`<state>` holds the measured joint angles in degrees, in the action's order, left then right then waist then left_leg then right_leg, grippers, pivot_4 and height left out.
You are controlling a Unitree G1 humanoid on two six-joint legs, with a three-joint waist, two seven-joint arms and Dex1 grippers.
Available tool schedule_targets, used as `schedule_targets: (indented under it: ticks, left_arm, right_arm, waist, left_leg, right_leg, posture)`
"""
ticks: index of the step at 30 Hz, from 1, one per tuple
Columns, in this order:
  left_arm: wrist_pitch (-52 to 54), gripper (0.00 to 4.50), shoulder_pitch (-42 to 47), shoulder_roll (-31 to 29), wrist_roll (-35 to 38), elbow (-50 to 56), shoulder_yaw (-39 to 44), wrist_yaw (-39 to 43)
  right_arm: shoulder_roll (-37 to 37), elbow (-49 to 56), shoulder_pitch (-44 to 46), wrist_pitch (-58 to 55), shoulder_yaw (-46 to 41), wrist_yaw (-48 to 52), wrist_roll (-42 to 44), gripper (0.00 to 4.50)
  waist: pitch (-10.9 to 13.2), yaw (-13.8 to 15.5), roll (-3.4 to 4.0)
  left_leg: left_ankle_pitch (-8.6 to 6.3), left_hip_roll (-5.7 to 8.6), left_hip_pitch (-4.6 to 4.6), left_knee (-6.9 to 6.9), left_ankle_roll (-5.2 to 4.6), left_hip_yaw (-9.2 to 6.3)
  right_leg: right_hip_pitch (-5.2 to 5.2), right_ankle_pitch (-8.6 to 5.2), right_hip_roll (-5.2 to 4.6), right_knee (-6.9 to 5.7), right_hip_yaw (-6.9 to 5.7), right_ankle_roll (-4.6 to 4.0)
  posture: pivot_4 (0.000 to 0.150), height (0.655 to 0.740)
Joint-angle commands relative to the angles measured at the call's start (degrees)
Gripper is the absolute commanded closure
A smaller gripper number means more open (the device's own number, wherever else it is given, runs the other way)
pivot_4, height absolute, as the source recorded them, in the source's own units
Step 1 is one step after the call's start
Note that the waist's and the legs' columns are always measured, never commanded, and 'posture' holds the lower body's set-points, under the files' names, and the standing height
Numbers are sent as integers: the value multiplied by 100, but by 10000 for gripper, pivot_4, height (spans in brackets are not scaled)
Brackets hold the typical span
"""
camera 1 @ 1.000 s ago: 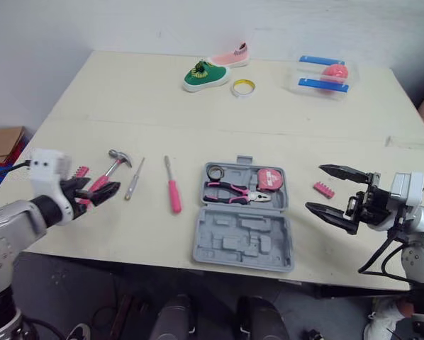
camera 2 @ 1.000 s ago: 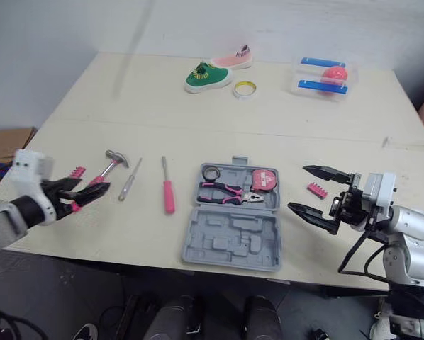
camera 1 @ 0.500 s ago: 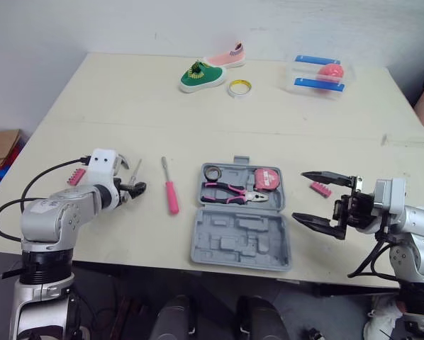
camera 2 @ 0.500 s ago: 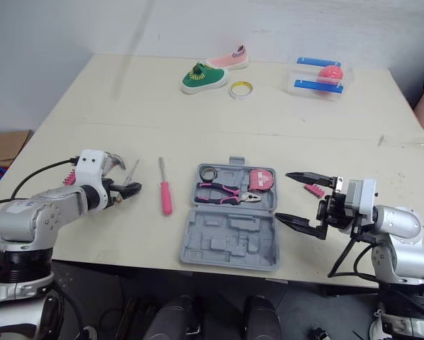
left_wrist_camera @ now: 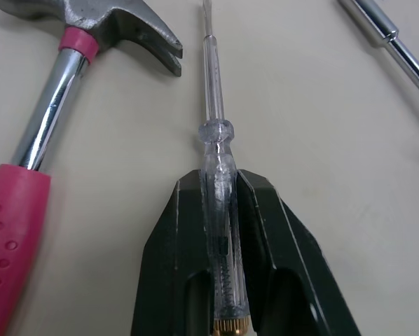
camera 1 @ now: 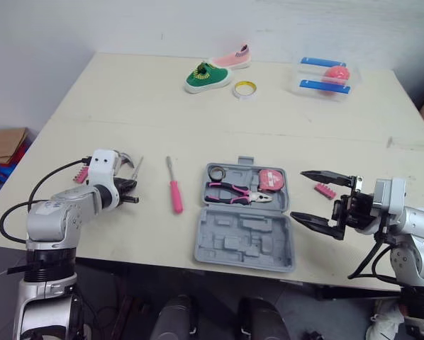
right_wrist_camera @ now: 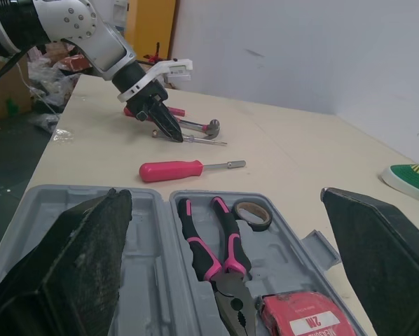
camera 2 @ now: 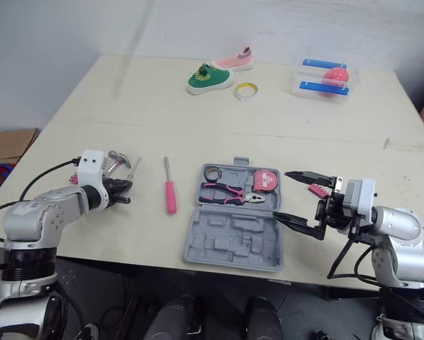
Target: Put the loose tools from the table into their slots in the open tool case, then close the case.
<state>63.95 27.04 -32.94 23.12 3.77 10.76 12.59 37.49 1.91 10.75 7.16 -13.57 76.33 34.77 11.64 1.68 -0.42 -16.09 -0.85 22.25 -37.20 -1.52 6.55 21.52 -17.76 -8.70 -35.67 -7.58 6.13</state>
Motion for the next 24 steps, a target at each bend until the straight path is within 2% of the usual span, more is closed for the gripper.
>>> schedule_targets:
  ticks: [1,4,9,12,18,21,24]
  left_arm:
    - [-282,44706,-174,64,22,7,-63,326]
    - [-1045,44706,-309,-155,-261,196,-130,522]
    - [-2717,44706,-697,-863,-250,948,9,1870]
    - [-2918,44706,-678,-1298,-287,1163,-240,2461]
    - [-3016,44706,100,-1507,-141,1917,-1385,3752]
    - [-2548,44706,437,-1418,7,2199,-1828,3930]
    - [-2250,44706,814,-1339,-200,2355,-2509,4084]
  right_arm:
    - [-7,203,25,-8,0,-82,30,0]
    - [10,237,8,-12,3,-115,8,0]
    - [216,324,-132,57,-179,-195,-134,0]
    - [421,334,-308,-2,-374,-196,-106,0]
    - [611,21,-541,104,-533,-249,-268,0]
    - [596,10,-630,142,-520,-221,-292,0]
    - [573,5,-672,157,-496,-226,-318,0]
  waist:
    - [0,-2,0]
    - [0,-6,0]
    - [3,-35,-6]
    - [3,-28,-3]
    - [4,-20,-6]
    - [4,-46,-4]
    - [4,-58,-4]
  left_leg:
    - [0,0,-1,1,0,0]
    - [0,-1,0,2,1,0]
    - [-5,-13,13,7,10,3]
    - [-9,-15,12,13,13,6]
    - [-20,-10,14,1,-6,15]
    - [-8,-10,11,6,-31,23]
    - [-6,-21,8,8,-33,31]
  right_leg:
    - [0,0,0,0,1,0]
    - [1,0,0,2,0,0]
    - [16,3,1,14,2,-5]
    - [16,2,2,22,2,-7]
    - [7,5,6,29,4,-3]
    - [8,7,12,34,10,-1]
    - [8,7,24,33,10,-2]
  posture:
    - [1500,7400]
    - [1500,7400]
    - [1500,7400]
    - [1500,7400]
    - [1500,7400]
    - [1500,7400]
    - [1500,7400]
